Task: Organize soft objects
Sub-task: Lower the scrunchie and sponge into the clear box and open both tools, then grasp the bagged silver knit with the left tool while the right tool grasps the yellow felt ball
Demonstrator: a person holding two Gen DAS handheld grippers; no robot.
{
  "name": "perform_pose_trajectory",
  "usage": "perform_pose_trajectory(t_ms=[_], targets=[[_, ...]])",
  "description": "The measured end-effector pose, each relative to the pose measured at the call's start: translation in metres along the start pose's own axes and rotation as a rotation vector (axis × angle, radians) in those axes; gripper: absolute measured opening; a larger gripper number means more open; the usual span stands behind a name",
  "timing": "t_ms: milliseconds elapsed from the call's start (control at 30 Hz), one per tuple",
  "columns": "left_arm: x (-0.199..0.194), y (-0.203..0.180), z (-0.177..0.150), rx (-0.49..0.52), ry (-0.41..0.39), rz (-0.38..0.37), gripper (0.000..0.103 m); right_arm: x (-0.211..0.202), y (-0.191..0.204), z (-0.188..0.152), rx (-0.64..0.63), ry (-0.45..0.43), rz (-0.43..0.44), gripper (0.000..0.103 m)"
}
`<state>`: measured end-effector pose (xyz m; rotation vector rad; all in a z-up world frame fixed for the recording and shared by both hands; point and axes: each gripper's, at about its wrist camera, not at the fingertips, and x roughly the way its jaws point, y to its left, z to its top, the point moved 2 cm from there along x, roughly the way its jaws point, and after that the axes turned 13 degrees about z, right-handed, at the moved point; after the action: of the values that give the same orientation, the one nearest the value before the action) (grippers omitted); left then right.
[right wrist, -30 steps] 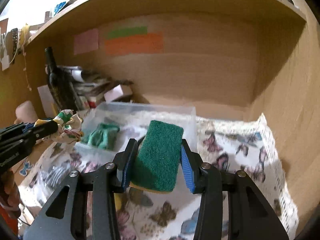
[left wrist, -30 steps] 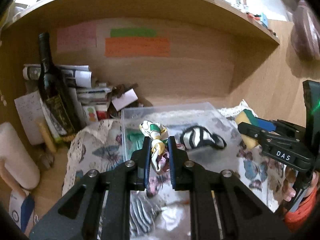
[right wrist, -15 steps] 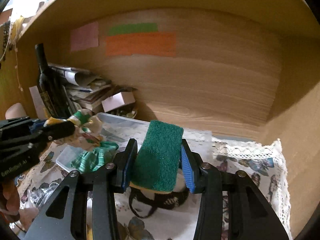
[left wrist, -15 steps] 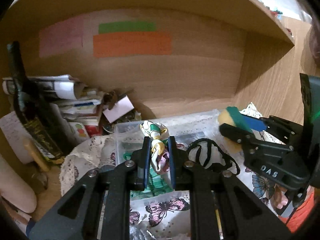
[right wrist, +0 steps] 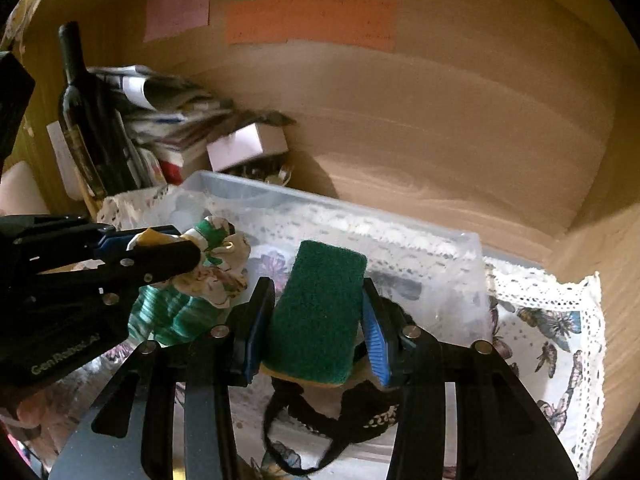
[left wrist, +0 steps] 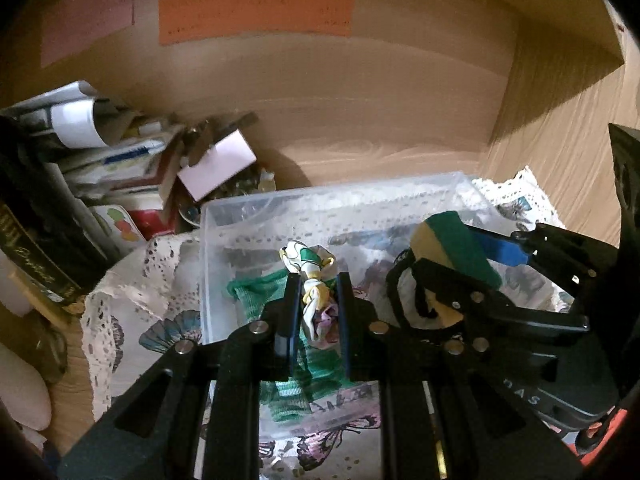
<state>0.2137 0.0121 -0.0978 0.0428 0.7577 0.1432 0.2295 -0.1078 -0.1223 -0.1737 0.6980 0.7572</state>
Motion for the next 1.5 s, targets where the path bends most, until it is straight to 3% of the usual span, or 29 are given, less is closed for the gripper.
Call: perform_pose_trajectory(t_ms=[233,433,667,1100,1267,1500], targets=[[0.011,-0.002,-0.005,0.003,0.044,-0.018,0.018,0.011,0.002,-0.004,-0.008,0.044,-0.006,0.040],[0.008,0.000,-0.006,-0.008,0.041,-0.019,0.035,0.008,0.001,-0.003,-0.006,0.049,-0.002,0.047],[-0.017,0.006,-0.003,-0.020,-0.018,-0.014,0.054,-0.012,0.005,0.003,-0.012,-0.001,-0.014,0.057],[-0.090,0.030,-0.006,-0.041,-0.196,0.021,0.081,-0.088,0.028,-0.001,-0.049,-0.155,-0.008,0.068],[-0.108,0.037,-0.023,-0.042,-0.223,0.051,0.088,-0.101,0.036,-0.016,-0.065,-0.169,-0.022,0.069],[-0.113,0.038,-0.059,-0.029,-0.198,0.092,0.091,-0.091,0.046,-0.053,-0.032,-0.109,0.017,0.072]])
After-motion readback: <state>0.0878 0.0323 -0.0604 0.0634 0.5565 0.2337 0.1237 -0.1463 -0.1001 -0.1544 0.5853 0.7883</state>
